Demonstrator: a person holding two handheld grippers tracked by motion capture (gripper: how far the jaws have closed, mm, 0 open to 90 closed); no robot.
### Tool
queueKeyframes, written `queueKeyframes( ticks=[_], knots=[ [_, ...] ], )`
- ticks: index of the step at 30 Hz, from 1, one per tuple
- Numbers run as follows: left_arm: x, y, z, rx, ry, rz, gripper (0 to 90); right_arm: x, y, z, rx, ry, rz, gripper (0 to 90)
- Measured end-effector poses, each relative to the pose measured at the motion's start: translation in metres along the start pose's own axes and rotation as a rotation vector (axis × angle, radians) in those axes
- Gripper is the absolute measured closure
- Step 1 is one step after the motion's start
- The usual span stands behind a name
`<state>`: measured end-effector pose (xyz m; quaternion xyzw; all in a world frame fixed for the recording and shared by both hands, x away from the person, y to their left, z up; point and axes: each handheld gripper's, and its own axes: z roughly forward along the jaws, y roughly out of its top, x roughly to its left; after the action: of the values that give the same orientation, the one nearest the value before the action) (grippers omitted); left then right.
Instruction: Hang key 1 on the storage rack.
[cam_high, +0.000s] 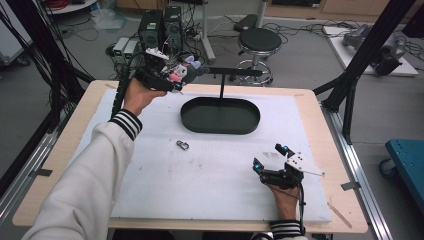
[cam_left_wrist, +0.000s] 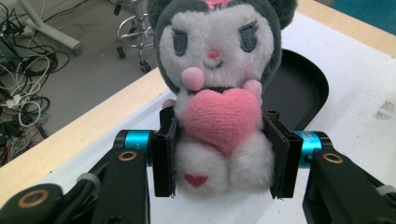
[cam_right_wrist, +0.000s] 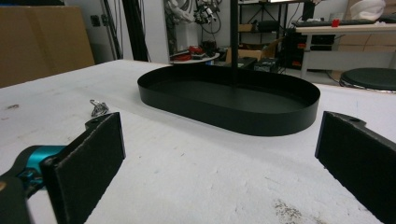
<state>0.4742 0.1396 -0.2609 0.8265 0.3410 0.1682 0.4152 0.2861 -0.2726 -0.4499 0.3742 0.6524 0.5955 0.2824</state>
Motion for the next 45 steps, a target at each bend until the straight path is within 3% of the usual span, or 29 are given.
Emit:
queueKeyframes(
  ticks=[7, 16, 23, 25, 30, 45],
  knots=[
    [-0.003, 0.005, 0.006, 0.0, 0.018, 0.008, 53.6, 0.0, 0.0, 0.0, 0.001, 0.0, 0.001, 0.8],
    [0.008, 0.002, 0.006, -0.012, 0.065, -0.02, 53.6, 0.0, 0.0, 0.0, 0.002, 0.002, 0.007, 0.7],
    [0.014, -0.006, 0.003, 0.005, 0.082, -0.029, 53.6, 0.0, 0.0, 0.0, -0.001, 0.004, 0.007, 0.7],
    [0.015, -0.007, 0.002, 0.022, 0.099, -0.016, 53.5, 0.0, 0.0, 0.0, -0.001, 0.004, 0.007, 0.8],
    [0.015, -0.009, -0.001, 0.022, 0.099, -0.017, 53.5, 0.0, 0.0, 0.0, 0.0, 0.0, 0.004, 0.8],
    [0.026, -0.036, -0.001, 0.056, 0.101, -0.045, 53.5, 0.0, 0.0, 0.0, 0.001, 0.001, 0.004, 0.7]
  ],
)
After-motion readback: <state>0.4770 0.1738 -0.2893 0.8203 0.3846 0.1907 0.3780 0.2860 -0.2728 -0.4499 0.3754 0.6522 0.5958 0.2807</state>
